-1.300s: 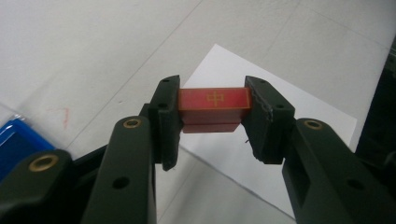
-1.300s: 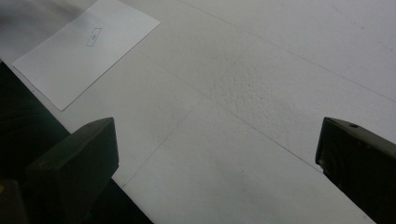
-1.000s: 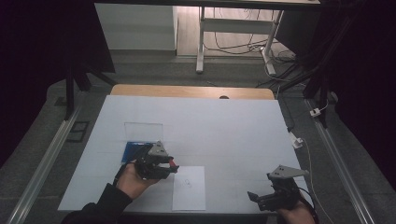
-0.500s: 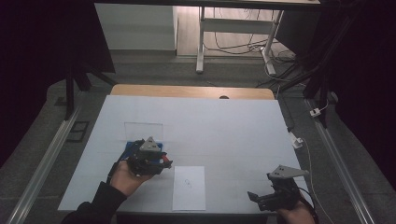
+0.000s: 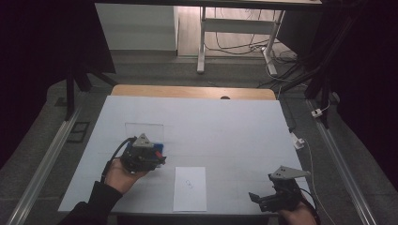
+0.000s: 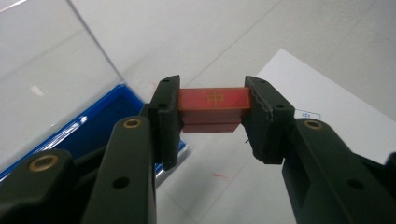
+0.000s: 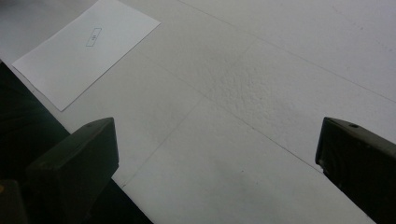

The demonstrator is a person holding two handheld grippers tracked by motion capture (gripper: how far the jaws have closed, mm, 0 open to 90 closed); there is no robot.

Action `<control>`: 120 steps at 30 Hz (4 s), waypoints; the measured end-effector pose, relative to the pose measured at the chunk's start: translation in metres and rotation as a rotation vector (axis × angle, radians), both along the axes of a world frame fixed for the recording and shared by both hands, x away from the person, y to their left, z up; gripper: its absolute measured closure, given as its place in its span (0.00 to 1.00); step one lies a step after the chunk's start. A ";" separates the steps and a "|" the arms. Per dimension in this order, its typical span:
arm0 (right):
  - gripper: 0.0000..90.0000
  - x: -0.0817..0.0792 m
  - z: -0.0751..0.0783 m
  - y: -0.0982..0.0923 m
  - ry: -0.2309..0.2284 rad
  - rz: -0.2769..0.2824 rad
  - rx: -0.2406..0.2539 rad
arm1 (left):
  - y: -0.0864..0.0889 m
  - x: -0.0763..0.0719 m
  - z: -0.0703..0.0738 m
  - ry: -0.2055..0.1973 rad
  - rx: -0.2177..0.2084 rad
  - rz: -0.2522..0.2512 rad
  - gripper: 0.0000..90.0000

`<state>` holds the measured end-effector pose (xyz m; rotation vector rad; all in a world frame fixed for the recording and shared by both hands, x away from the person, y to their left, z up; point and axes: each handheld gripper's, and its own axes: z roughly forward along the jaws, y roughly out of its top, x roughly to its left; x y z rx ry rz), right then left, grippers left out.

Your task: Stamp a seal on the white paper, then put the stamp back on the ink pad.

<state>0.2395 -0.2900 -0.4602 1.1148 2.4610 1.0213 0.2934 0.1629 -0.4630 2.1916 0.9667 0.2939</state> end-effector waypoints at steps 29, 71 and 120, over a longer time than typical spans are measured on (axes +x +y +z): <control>0.00 0.000 0.000 0.000 -0.003 0.001 0.000 | 0.041 0.013 -0.005 0.001 -0.019 0.150 0.65; 0.00 0.000 -0.001 0.001 0.000 0.003 -0.005 | 0.040 0.040 -0.034 0.078 0.098 0.208 0.64; 0.00 -0.001 0.000 0.000 -0.006 0.002 -0.003 | 0.059 -0.006 0.001 0.044 -0.199 0.187 0.07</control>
